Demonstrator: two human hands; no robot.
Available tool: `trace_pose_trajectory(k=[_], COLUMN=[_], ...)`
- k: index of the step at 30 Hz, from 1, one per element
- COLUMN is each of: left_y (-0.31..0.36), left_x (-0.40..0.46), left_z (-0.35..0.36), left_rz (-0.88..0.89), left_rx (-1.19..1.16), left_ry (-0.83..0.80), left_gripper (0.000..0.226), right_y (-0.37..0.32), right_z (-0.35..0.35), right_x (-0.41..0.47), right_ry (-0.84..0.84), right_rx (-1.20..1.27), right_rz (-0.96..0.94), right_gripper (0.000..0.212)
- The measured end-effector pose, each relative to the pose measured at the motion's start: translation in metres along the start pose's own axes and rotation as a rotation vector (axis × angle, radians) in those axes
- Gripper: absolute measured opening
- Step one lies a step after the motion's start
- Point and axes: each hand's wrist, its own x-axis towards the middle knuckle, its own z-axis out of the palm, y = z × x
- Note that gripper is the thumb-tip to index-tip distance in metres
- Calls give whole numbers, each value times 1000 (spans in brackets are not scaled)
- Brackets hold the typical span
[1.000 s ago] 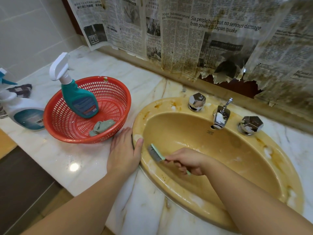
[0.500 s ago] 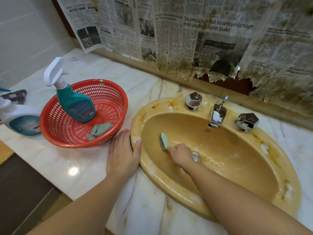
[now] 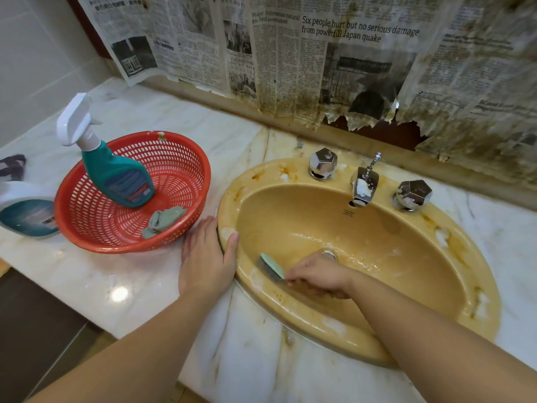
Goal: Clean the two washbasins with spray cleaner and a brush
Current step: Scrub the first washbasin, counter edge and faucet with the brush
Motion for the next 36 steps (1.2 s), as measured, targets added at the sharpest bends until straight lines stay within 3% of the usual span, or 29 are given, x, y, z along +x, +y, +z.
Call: trace_pose_trajectory(k=[2, 6, 7, 10, 12, 15, 17, 18, 20, 22, 25, 26, 28, 30, 32, 33, 36], left_y=[0, -1, -2, -2, -2, -2, -1, -1, -2, -2, -2, -2, -2, -2, -2, -2, -2], left_x=[0, 0, 1, 1, 1, 1, 0, 0, 1, 1, 2, 2, 2, 3, 1, 1, 1], left_z=[0, 2, 2, 3, 3, 2, 2, 1, 2, 3, 3, 3, 3, 4, 4, 4, 3], left_rz=[3, 6, 5, 3, 0, 2, 1, 2, 6, 7, 7, 7, 9, 7, 8, 10, 11], left_rx=[0, 15, 16, 18, 19, 22, 17, 16, 14, 16, 14, 13, 15, 16, 15, 13, 1], left_ry=[-2, 6, 7, 3, 0, 6, 7, 9, 11, 10, 11, 12, 14, 15, 17, 18, 15], left_gripper=[67, 68, 68, 69, 69, 68, 67, 66, 66, 66, 66, 66, 65, 64, 64, 64, 64], right_y=[-1, 22, 24, 9, 9, 18, 19, 15, 5, 8, 23, 26, 28, 22, 28, 32, 43], right_z=[-11, -25, -18, -5, -24, -50, -47, -41, -38, -49, -52, -47, -38, -41, -52, -56, -62], right_x=[-3, 16, 18, 4, -4, -2, -1, -5, -16, -18, -13, -13, -17, -28, -26, -20, 0], right_ry=[-64, 452, 479, 78, -94, 111, 139, 31, -265, -372, -8, 65, -42, -300, -394, -325, 118], right_rx=[1, -392, -401, -94, -100, -499, -556, -493, -146, -42, -613, -663, -403, -70, -64, -204, -603], right_rz=[26, 169, 146, 18, 65, 193, 158, 99, 84, 97, 136, 129, 29, 25, 30, 47, 143], right_gripper=[21, 22, 25, 27, 24, 32, 35, 34, 25, 21, 37, 41, 34, 22, 19, 21, 34])
